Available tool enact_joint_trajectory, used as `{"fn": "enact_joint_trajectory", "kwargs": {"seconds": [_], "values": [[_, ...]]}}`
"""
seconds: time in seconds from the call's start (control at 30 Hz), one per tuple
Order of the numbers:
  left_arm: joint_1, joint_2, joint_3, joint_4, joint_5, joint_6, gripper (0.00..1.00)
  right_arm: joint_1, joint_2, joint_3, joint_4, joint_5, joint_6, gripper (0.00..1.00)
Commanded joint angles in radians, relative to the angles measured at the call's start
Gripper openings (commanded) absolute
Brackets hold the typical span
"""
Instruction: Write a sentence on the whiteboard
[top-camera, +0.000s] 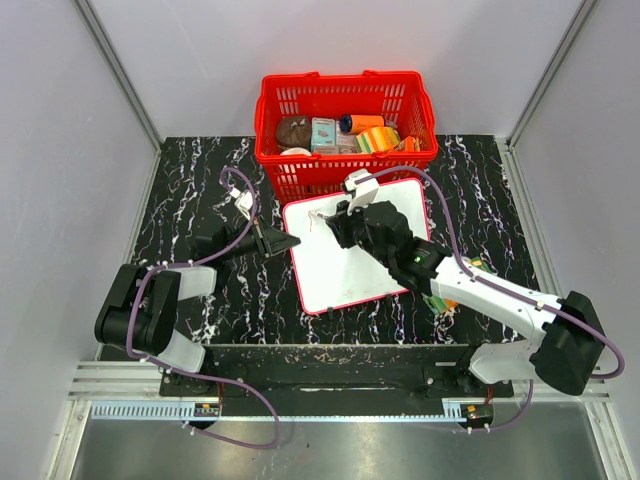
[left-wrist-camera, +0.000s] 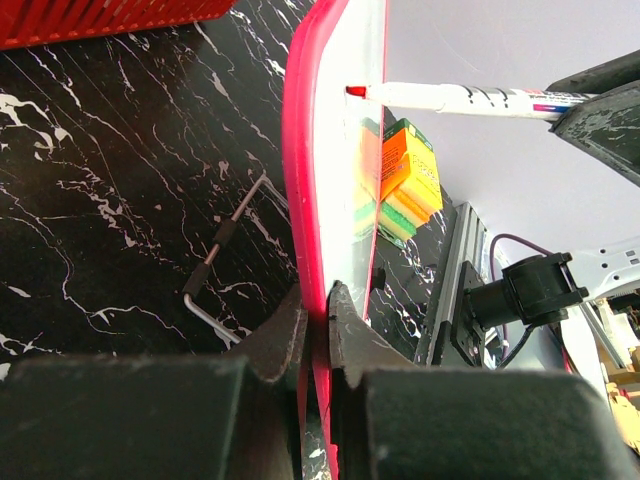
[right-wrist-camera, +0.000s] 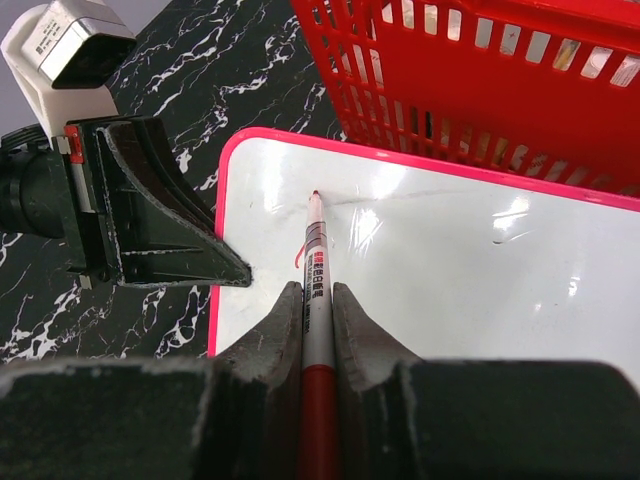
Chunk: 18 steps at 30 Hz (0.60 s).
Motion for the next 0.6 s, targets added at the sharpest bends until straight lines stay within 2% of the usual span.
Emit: {"fn": "enact_joint_trajectory", "kwargs": {"seconds": [0.0, 0.57], "values": [[-0.018, -0.014, 0.016, -0.004, -0.018, 0.146, 0.0, 0.008, -0.007, 0.006, 0.006, 0.051, -0.014, 0.0], [-0.018, -0.017, 0.018, -0.009, -0.018, 0.149, 0.0, 0.008, -0.049, -0.052, -0.04, 0.059, 0.003, 0.0]]}}
